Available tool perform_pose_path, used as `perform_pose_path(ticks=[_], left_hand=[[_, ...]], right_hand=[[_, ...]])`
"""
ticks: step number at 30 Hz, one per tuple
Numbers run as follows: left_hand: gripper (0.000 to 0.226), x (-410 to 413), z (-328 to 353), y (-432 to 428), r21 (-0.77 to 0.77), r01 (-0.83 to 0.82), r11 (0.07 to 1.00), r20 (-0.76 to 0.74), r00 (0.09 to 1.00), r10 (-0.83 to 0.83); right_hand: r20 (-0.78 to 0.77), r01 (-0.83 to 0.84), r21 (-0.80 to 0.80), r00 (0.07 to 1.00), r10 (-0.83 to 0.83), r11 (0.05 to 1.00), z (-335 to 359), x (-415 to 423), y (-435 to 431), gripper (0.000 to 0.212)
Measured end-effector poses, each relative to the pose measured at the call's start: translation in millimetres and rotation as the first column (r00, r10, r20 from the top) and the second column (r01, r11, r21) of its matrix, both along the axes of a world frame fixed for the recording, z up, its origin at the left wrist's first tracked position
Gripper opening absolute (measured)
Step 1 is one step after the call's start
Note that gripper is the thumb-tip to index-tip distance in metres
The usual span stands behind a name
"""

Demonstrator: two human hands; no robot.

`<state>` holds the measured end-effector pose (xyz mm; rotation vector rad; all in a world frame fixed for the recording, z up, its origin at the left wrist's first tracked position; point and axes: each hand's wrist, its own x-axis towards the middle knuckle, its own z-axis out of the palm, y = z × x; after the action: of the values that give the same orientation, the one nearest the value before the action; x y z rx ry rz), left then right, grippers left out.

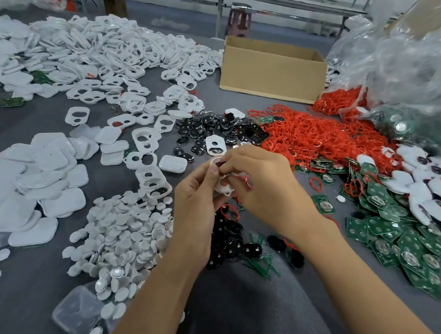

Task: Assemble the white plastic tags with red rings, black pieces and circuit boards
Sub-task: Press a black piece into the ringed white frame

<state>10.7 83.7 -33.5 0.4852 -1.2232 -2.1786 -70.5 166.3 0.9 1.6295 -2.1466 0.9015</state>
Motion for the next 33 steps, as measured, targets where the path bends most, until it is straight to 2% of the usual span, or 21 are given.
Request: perform_pose_path(ticks=[2,6,7,13,17,21,27,31,33], left_hand=[[0.025,0.0,0.5,-0.4,0.020,0.018,1.000,-0.005,1.000,-0.018],[0.029,1.3,1.4,0.6,0.013,0.095,0.995,-0.023,0.995,-0.095],[0.029,1.8,1.7,0.8,0.016,0.109,0.994,-0.027,0.994,-0.108],[0.021,3.4,2.2,-0.3,0.024,0.138,0.990,-0.042,0.990,-0.137],[0.027,2.5,1.4,-2.2,0.065,0.109,0.992,-0.041,0.993,-0.107],[0.025,0.7,0.2,-3.9,0.039,0.020,0.999,0.011,1.000,-0.020],[0.028,1.4,-1.5,-3.3,-0.067,-0.003,0.998,0.018,1.000,0.004],[0.034,1.6,-2.3,-3.8,-0.125,-0.045,0.991,0.023,0.999,0.048],[0.037,1.9,-2.2,-3.2,-0.201,-0.084,0.976,0.041,0.995,0.094]], right_hand=[[0.016,-0.014,-0.020,1.000,0.014,1.000,0.6,1.2,-0.4,0.024],[0.271,0.065,-0.096,0.962,-0.037,0.993,2.1,6.5,-0.5,0.040],[0.295,0.078,-0.103,0.954,-0.044,0.992,2.1,7.0,-0.3,0.042],[0.280,0.101,-0.082,0.957,-0.074,0.991,0.3,6.9,1.0,0.054],[0.279,0.085,-0.122,0.959,-0.048,0.989,1.1,4.4,0.4,0.045],[0.317,0.125,-0.178,0.946,-0.064,0.976,7.5,1.6,3.0,0.033],[0.576,0.104,0.031,0.811,-0.103,0.994,8.7,-1.0,5.0,0.022],[0.647,0.095,0.040,0.756,-0.098,0.995,8.2,0.5,5.2,0.004],[0.670,0.114,0.022,0.735,-0.100,0.993,7.8,2.6,4.6,0.004]])
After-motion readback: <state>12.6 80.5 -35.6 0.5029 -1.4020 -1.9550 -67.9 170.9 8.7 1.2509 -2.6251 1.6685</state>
